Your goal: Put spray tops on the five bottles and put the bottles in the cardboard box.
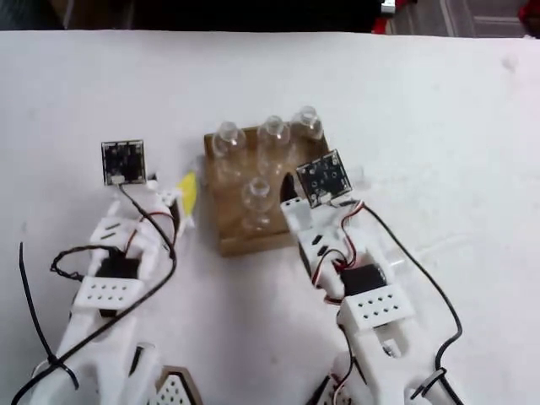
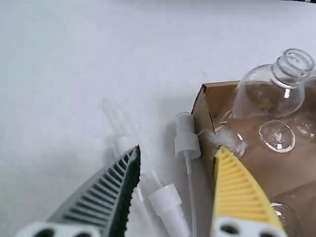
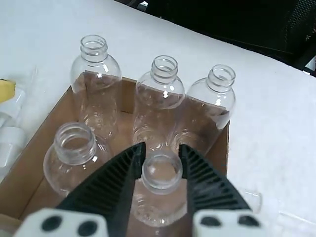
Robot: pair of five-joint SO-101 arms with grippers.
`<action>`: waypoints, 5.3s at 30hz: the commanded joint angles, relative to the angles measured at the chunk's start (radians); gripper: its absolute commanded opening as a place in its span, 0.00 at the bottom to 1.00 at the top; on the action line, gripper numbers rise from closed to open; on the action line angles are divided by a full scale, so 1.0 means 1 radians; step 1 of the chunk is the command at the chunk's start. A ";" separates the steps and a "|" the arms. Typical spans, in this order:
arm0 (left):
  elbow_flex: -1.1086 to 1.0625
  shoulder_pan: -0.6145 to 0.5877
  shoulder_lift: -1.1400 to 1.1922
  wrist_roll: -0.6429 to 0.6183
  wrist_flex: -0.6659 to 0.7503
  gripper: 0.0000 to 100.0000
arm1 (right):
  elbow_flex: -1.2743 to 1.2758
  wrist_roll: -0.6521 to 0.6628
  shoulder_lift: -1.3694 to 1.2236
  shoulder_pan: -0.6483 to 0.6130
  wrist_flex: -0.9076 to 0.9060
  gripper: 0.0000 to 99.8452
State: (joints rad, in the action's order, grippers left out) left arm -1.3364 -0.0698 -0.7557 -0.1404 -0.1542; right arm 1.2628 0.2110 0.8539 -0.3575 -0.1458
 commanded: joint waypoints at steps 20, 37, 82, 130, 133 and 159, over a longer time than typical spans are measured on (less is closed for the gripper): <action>0.032 0.012 -0.013 0.009 0.023 0.23 | -0.413 -0.213 0.274 0.145 -0.529 0.15; 0.095 -0.104 -0.007 0.003 -0.074 0.23 | -0.158 -0.302 -0.068 0.490 -0.289 0.15; 1.240 -0.197 0.949 -0.132 -0.945 0.23 | -0.152 -0.213 -0.288 0.456 -0.093 0.15; 1.455 -0.127 1.270 -0.430 -0.999 0.25 | -0.152 -0.212 -0.286 0.453 -0.088 0.14; 1.455 -0.131 1.270 -0.430 -0.999 0.18 | -0.152 -0.212 -0.286 0.453 -0.088 0.14; 2.128 -0.128 1.257 -0.420 -1.623 0.05 | -0.152 -0.212 -0.286 0.461 -0.088 0.14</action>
State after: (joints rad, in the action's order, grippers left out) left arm 0.4864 -0.2125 0.5255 -0.5593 -1.5428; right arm 1.1170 -0.0115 0.5654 0.1059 -0.2593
